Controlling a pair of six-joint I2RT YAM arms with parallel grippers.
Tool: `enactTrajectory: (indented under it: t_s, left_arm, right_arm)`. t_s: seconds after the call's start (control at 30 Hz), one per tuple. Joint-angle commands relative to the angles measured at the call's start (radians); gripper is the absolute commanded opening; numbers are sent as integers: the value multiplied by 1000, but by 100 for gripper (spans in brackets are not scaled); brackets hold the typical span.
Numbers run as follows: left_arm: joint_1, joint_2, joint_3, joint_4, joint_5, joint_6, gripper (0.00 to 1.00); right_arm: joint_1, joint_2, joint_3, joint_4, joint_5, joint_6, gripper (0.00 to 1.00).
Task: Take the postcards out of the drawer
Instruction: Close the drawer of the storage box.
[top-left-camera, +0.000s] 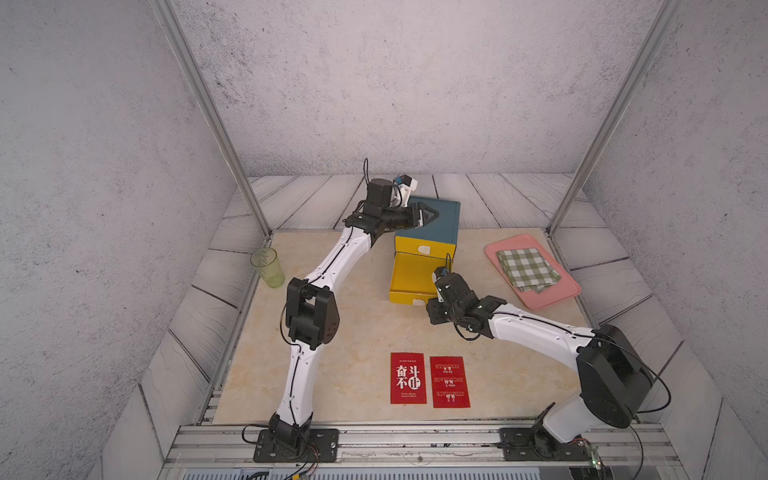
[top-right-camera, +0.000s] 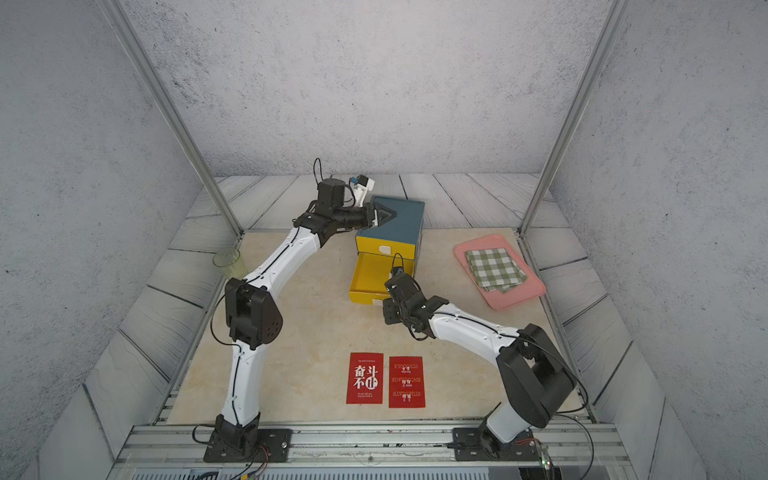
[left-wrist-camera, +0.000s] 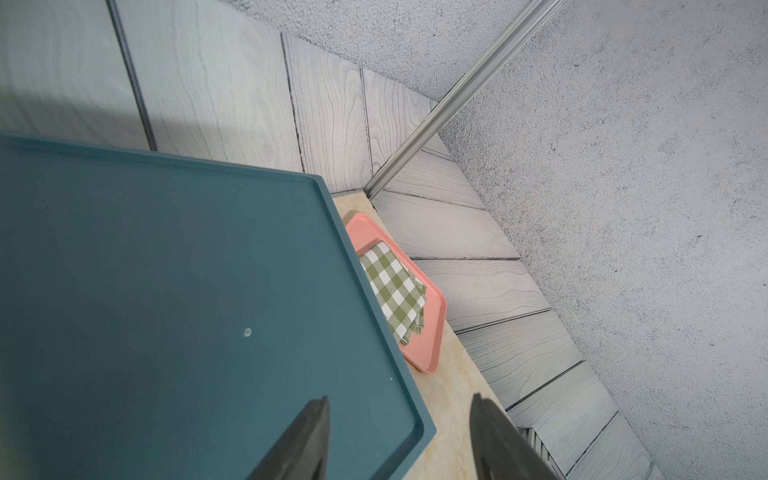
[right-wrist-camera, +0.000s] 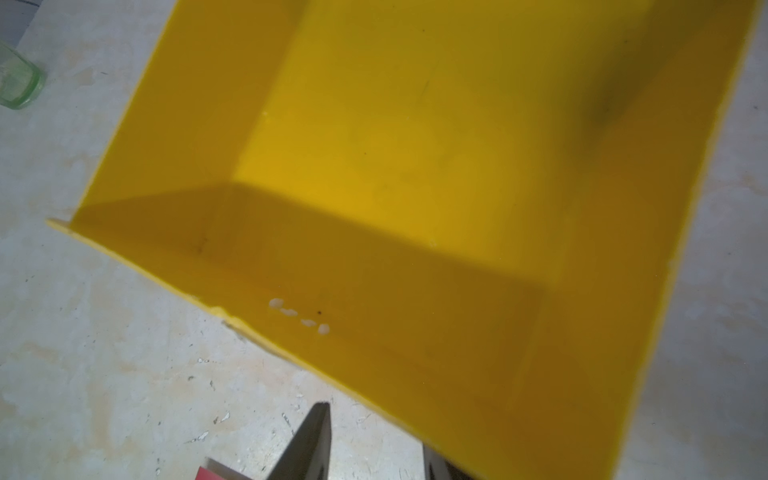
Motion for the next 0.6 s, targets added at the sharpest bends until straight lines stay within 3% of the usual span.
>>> enactTrajectory:
  t_s: [0.0, 0.57]
  left_arm:
    - [6, 33, 19, -21, 16, 15, 59]
    - [6, 45, -10, -56, 18, 36, 59]
  right_arm:
    - [-9, 21, 33, 56, 16, -15, 40]
    - [-44, 86, 55, 211, 82, -63, 38]
